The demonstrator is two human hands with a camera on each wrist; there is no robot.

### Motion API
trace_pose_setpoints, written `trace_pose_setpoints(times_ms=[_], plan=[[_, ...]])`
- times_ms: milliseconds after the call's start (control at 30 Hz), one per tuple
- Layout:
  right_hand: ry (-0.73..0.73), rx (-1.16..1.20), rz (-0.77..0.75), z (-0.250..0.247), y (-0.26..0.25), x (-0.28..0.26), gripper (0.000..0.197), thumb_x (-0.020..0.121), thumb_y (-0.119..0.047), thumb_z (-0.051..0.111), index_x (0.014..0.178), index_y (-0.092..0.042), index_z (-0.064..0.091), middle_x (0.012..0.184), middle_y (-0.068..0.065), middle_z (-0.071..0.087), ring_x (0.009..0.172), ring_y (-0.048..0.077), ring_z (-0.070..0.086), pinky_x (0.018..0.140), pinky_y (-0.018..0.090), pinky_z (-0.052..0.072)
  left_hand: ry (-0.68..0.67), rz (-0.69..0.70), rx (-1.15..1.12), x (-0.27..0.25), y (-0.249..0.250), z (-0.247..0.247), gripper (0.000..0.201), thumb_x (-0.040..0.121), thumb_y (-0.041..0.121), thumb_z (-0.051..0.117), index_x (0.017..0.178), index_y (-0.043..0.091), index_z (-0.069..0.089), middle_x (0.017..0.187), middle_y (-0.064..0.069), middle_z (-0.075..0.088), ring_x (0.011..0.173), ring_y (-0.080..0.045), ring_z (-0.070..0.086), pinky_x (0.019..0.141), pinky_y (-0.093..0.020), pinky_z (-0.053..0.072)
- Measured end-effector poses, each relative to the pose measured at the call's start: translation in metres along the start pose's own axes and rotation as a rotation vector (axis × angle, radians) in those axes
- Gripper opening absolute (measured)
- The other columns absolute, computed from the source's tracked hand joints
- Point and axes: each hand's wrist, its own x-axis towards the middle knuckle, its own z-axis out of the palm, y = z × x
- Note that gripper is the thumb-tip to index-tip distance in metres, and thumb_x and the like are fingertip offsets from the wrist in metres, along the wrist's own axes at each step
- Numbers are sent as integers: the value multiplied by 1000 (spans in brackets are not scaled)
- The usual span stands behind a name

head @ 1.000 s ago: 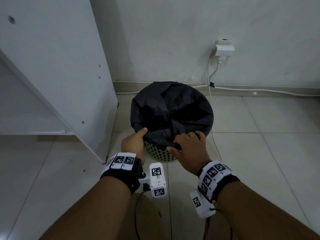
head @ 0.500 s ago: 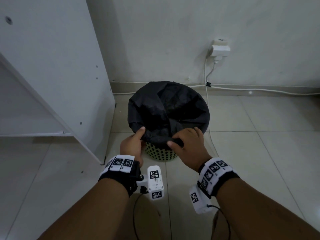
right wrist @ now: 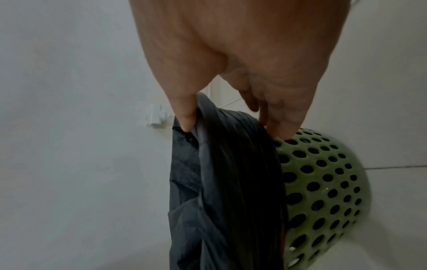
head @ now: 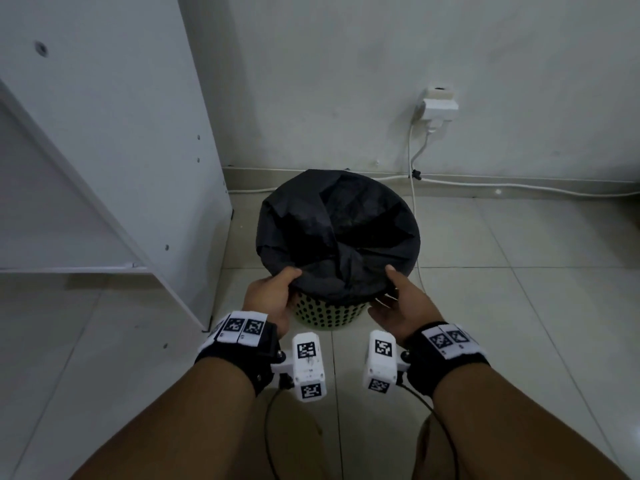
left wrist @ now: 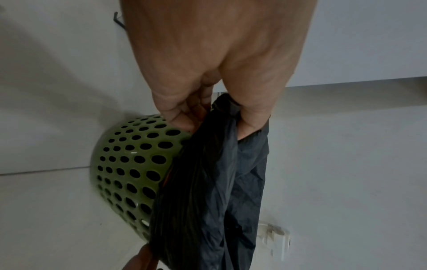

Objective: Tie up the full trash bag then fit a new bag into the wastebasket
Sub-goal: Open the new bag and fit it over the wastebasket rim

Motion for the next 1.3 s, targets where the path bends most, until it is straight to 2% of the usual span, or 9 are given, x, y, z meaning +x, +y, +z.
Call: trace_pose_setpoints(times_ms=[133, 233, 367, 467, 667, 900, 1000, 1200, 1300], plan=[[-21, 98, 32, 4, 7, 1, 37, 85, -18, 75, 117, -3, 64, 106, 13, 69, 92, 25, 66, 82, 35, 56, 5, -13, -14, 11, 6, -9, 4, 84, 11, 73, 85, 7, 71, 90, -12, 73, 67, -16, 67, 55, -24, 53], [-25, 147, 37, 10, 7, 0, 39, 85, -12, 74, 121, 0, 63, 110, 15, 70, 97, 25, 66, 87, 33, 55, -33, -51, -38, 4, 4, -10, 15, 83, 18, 77, 95, 10, 72, 98, -8, 75, 81, -20, 67, 69, -30, 54], [-60, -21, 114, 17, 8, -7, 11, 89, -15, 71, 94, -9, 64, 80, 5, 66, 74, 16, 60, 68, 27, 50, -46, -77, 1, -7, -12, -2, 32, 76, 23, 84, 104, 12, 73, 102, -7, 77, 96, -24, 68, 83, -37, 57], [-76, -39, 174, 20, 11, -11, 12, 90, -15, 69, 83, -9, 61, 73, 4, 62, 70, 15, 57, 69, 29, 49, 24, -78, -43, -4, -11, -1, 29, 78, 16, 81, 103, 5, 73, 98, -12, 77, 83, -24, 69, 75, -36, 59], [-117, -14, 195, 14, 7, -11, 14, 88, -19, 71, 90, -8, 63, 90, 10, 65, 84, 22, 63, 81, 36, 52, -60, -225, 8, 5, 17, -3, 4, 89, 0, 64, 90, 3, 62, 84, -12, 66, 72, -21, 62, 43, -23, 54], [-106, -8, 148, 6, -9, -4, 7, 94, -14, 63, 90, -8, 61, 87, 8, 60, 82, 20, 59, 81, 34, 49, -73, -202, 47, 13, 28, -8, 6, 92, 0, 62, 97, 1, 64, 92, -11, 69, 78, -21, 65, 47, -25, 58], [-89, 0, 162, 10, -8, -5, 6, 95, -8, 60, 89, -6, 60, 88, 9, 62, 81, 20, 59, 76, 31, 50, -37, -157, -56, 11, 19, -5, 30, 86, 6, 73, 115, 0, 67, 105, -14, 74, 90, -26, 71, 54, -29, 58], [-110, -9, 191, 18, 15, -13, 6, 89, -2, 66, 86, -6, 63, 75, 9, 66, 75, 19, 60, 68, 29, 56, -40, -110, -52, -6, -7, 0, 27, 79, 8, 80, 105, 2, 71, 100, -12, 76, 89, -24, 71, 67, -32, 59], [-131, -34, 181, 15, 19, -14, 7, 87, -6, 70, 91, -6, 65, 79, 11, 69, 79, 22, 64, 67, 31, 59, -33, -98, -49, 1, 2, -3, 23, 83, 2, 74, 106, 1, 69, 100, -13, 74, 82, -21, 70, 56, -26, 58]])
